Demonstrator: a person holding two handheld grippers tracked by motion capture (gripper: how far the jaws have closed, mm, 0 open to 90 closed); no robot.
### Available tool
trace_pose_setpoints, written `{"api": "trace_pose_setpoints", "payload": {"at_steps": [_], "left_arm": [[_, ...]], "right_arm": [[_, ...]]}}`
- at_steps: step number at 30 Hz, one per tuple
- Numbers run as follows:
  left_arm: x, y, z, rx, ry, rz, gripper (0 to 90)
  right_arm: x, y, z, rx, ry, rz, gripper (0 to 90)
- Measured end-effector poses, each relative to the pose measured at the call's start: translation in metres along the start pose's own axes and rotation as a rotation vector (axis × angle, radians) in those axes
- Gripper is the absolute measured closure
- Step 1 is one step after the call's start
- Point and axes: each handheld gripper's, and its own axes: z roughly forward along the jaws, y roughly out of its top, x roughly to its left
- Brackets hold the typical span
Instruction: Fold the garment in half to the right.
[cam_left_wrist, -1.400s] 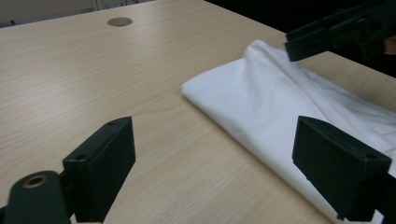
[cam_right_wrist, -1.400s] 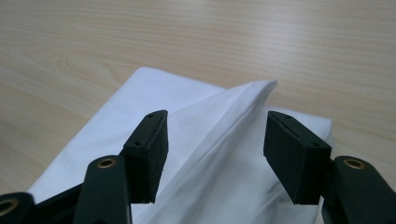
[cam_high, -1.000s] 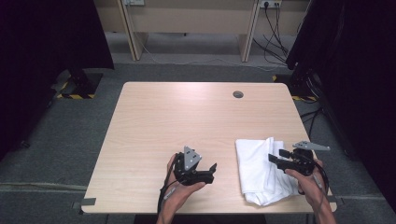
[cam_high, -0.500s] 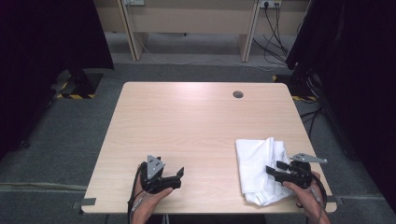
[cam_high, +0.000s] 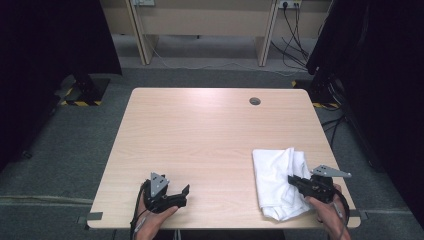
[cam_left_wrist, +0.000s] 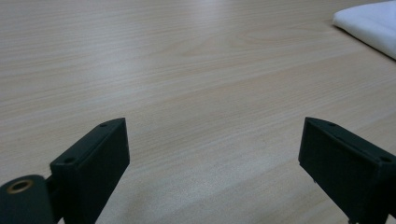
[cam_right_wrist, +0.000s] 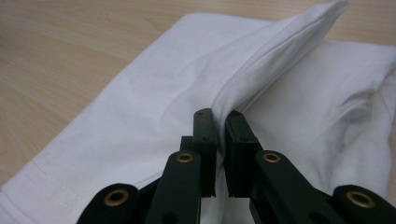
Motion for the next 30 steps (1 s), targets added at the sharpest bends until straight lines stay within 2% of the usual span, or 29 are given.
{"api": "trace_pose_setpoints", "payload": {"at_steps": [2,6,9,12,14,16,17,18,20,23,25,27,30], "left_arm": [[0.0,0.0,0.0,0.005,-0.001,0.001,7.9],[0.0,0.0,0.0,0.01,0.006,0.005,7.9],[-0.001,0.0,0.001,0.009,0.007,0.008,7.9],[-0.001,0.0,0.001,0.014,0.007,0.009,7.9],[-0.001,0.0,0.001,0.017,0.008,0.007,7.9],[-0.001,0.0,0.001,0.019,0.01,0.013,7.9],[-0.001,0.0,0.001,0.02,0.009,0.018,7.9],[-0.001,0.0,0.001,0.02,0.01,0.02,7.9],[-0.001,0.0,0.001,0.021,0.011,0.018,7.9],[-0.001,0.0,0.001,0.02,0.013,0.02,7.9],[-0.001,0.0,0.001,0.021,0.015,0.022,7.9],[-0.001,0.0,0.0,0.022,0.018,0.024,7.9],[0.0,0.0,0.0,0.027,0.024,0.031,7.9]], "right_arm": [[0.001,0.003,-0.004,-0.012,-0.005,-0.013,85.6],[0.001,0.008,-0.015,-0.062,0.004,-0.002,85.6],[-0.003,0.011,-0.024,-0.086,-0.021,0.012,85.5],[-0.012,0.007,-0.029,-0.086,-0.042,0.04,85.4],[-0.018,0.001,-0.03,-0.069,-0.058,0.06,84.8],[-0.026,-0.007,-0.026,-0.013,-0.114,0.061,83.1],[-0.03,-0.013,-0.024,0.006,-0.124,0.078,82.3],[-0.034,-0.018,-0.022,0.023,-0.129,0.091,80.5],[-0.038,-0.023,-0.022,0.022,-0.112,0.126,75.1],[-0.037,-0.018,-0.026,0.045,-0.156,0.107,60.1],[-0.033,-0.015,-0.028,0.056,-0.198,0.061,55.1],[-0.029,-0.011,-0.03,0.042,-0.231,0.028,49.4],[-0.02,-0.005,-0.032,0.05,-0.253,-0.007,38.2]]}}
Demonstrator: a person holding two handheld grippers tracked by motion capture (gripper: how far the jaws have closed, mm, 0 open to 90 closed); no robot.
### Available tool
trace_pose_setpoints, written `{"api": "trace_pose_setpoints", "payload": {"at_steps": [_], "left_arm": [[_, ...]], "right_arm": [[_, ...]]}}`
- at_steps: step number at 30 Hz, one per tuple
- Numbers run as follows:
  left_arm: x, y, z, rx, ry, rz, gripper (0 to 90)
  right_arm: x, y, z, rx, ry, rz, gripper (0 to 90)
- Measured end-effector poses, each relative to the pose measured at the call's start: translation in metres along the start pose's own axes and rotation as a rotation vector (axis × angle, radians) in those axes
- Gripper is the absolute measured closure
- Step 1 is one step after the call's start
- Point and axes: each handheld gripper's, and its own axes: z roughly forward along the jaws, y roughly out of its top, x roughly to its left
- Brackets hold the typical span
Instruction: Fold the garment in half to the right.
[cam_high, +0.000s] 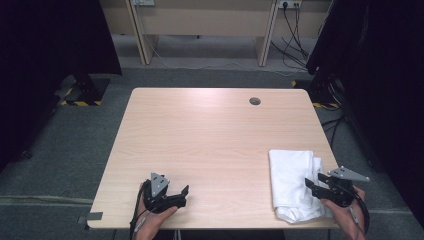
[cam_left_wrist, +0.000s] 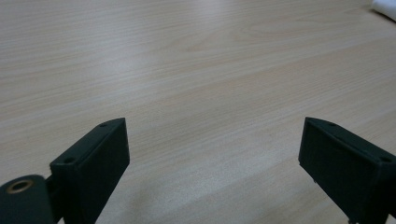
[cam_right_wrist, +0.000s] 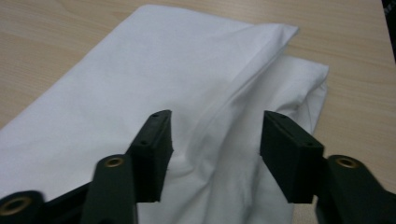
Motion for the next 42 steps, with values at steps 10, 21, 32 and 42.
{"api": "trace_pose_setpoints", "payload": {"at_steps": [10,21,32,42], "left_arm": [[0.006,-0.001,-0.005,0.015,0.027,0.003,7.5],[0.014,-0.003,-0.012,0.009,0.048,-0.01,7.4],[0.019,-0.008,-0.014,0.017,0.058,-0.021,7.4],[0.025,-0.011,-0.017,0.016,0.074,-0.035,7.4]], "right_arm": [[0.014,0.004,0.008,0.078,-0.036,-0.001,24.7],[0.04,0.005,0.029,0.126,-0.028,0.037,23.1],[0.114,0.04,0.073,0.139,0.033,-0.025,23.1],[0.155,0.058,0.095,0.142,0.069,-0.054,23.1]]}}
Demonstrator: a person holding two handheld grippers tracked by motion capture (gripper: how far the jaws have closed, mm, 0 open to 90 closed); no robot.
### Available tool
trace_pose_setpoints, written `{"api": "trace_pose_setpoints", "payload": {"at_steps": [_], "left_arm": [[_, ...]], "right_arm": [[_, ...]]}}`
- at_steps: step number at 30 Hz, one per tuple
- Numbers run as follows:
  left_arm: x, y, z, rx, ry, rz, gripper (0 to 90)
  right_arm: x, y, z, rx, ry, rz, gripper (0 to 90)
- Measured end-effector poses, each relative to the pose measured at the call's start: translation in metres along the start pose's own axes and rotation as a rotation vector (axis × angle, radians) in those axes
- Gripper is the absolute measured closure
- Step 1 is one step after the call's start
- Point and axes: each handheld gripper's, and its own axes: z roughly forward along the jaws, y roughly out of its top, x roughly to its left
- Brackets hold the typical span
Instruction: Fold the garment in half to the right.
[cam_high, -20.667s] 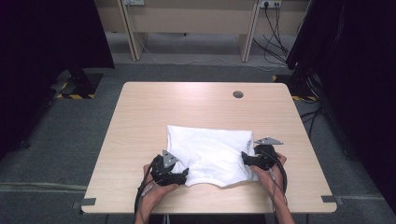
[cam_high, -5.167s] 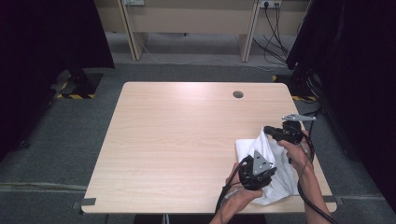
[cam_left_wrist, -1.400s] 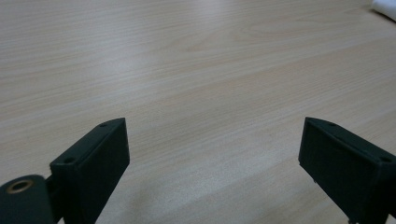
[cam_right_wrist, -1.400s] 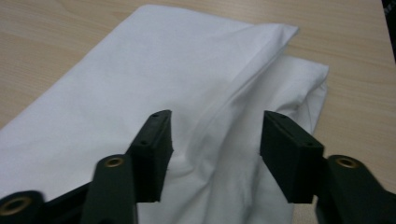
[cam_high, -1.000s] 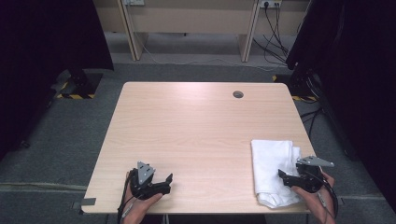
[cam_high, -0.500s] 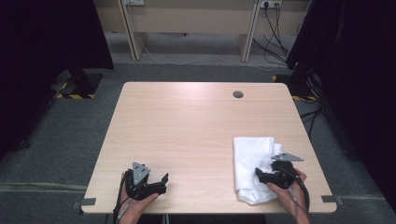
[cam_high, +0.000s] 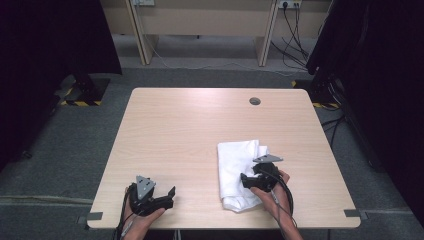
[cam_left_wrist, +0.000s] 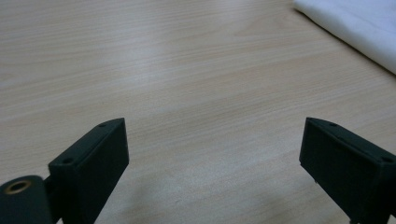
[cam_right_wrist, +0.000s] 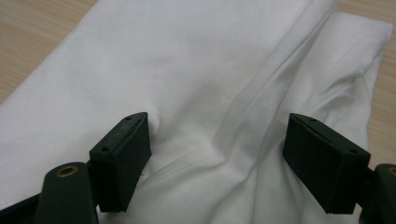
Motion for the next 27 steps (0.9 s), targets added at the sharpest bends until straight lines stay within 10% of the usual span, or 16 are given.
{"api": "trace_pose_setpoints", "payload": {"at_steps": [10,20,27], "left_arm": [[0.001,-0.001,0.0,0.008,-0.001,0.002,7.4],[0.002,-0.002,0.001,0.018,0.003,0.001,7.4],[0.0,-0.005,0.006,0.071,0.005,0.022,7.4]], "right_arm": [[0.022,0.015,0.013,0.005,0.038,-0.013,22.4],[-0.026,0.039,-0.009,-0.095,0.182,0.063,23.5],[-0.021,0.036,0.005,-0.064,0.212,-0.006,40.7]]}}
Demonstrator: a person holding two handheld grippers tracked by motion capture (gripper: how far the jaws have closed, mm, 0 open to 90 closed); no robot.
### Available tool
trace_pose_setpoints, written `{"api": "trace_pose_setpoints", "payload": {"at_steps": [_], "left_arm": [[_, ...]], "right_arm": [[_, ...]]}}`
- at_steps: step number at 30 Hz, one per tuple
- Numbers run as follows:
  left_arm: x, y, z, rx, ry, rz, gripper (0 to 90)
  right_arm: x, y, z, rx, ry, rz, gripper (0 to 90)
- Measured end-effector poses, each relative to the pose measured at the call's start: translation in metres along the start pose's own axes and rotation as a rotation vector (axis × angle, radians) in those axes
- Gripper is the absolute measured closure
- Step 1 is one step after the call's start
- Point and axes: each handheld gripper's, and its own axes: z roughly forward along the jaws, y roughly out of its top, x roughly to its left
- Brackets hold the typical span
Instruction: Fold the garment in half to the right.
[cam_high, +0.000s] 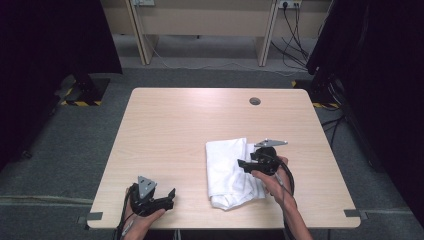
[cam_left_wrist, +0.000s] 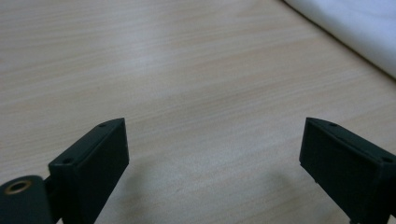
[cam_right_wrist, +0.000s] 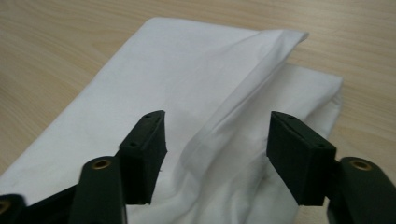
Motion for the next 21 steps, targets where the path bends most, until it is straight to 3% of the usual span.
{"api": "trace_pose_setpoints", "payload": {"at_steps": [5,7,14,18,21], "left_arm": [[-0.001,-0.002,0.003,0.032,-0.006,0.01,7.0],[-0.001,-0.002,0.003,0.031,-0.003,0.007,6.7],[-0.001,-0.002,0.003,0.032,-0.003,0.007,6.3],[-0.001,-0.002,0.003,0.031,-0.003,0.007,6.2],[-0.001,-0.002,0.003,0.031,-0.005,0.008,6.2]], "right_arm": [[0.002,-0.004,0.015,0.056,0.029,-0.012,54.5],[0.0,-0.005,0.017,0.052,0.032,-0.009,62.0],[0.001,-0.001,0.007,-0.011,0.038,-0.065,85.2],[0.003,0.005,-0.008,-0.076,0.041,-0.079,87.2],[0.005,0.013,-0.027,-0.128,0.07,-0.085,87.2]]}}
